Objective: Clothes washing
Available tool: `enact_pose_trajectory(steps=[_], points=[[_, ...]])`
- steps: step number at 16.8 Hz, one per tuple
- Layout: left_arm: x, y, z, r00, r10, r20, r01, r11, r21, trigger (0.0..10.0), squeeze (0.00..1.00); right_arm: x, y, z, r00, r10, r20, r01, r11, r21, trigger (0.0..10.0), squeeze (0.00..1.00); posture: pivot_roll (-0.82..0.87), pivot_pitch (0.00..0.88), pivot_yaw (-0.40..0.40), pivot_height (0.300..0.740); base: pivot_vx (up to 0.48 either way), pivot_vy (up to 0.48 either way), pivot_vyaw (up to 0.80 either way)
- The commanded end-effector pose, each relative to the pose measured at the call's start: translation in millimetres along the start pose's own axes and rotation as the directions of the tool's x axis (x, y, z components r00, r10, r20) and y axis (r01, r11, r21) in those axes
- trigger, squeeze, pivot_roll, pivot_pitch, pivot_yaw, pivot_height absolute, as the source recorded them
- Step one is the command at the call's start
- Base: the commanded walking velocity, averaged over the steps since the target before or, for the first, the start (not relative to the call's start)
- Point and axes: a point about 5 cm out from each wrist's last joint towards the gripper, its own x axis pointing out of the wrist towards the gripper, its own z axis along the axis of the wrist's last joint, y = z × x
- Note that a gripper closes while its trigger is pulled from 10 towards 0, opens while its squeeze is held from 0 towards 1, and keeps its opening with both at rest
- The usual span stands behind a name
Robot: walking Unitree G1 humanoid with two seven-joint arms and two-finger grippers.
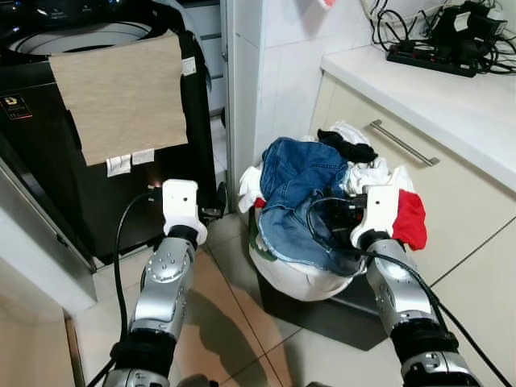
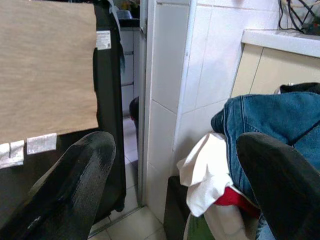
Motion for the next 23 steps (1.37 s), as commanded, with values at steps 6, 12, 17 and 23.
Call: enact_pose_trajectory(steps=[6,12,17,23], points=[[6.6,-5.6,8.5,0.999,-0.009,0.040,0.009,1.000,0.011,10.0,0.00,10.3,-9.1,20.6,0.998,-0.012,0.069,0.015,0.999,-0.039,10.0,0.00,-0.02,0.000,-0.033,0.740,0.472,0.000,0.00],[7.8,-5.3,8.3,0.999,0.016,0.041,-0.018,0.999,0.033,10.0,0.00,25.6,-10.0,46.7,0.994,-0.017,0.107,0.022,0.999,-0.045,10.0,0.00,-0.02,0.000,-0.024,0.740,0.347,0.222,0.00],[4.9,-3.1,7.7,0.999,0.017,0.040,-0.019,0.999,0.036,10.0,0.00,37.3,0.5,46.7,0.998,0.049,-0.031,-0.047,0.995,0.089,10.0,0.00,-0.02,0.000,-0.014,0.740,0.000,0.000,0.00],[-0.6,4.2,10.5,0.999,0.009,0.034,-0.011,0.998,0.064,10.0,0.00,42.9,-17.2,9.1,0.953,-0.070,-0.293,0.093,0.993,0.065,10.0,0.00,0.03,0.000,0.000,0.740,0.000,0.000,0.00]])
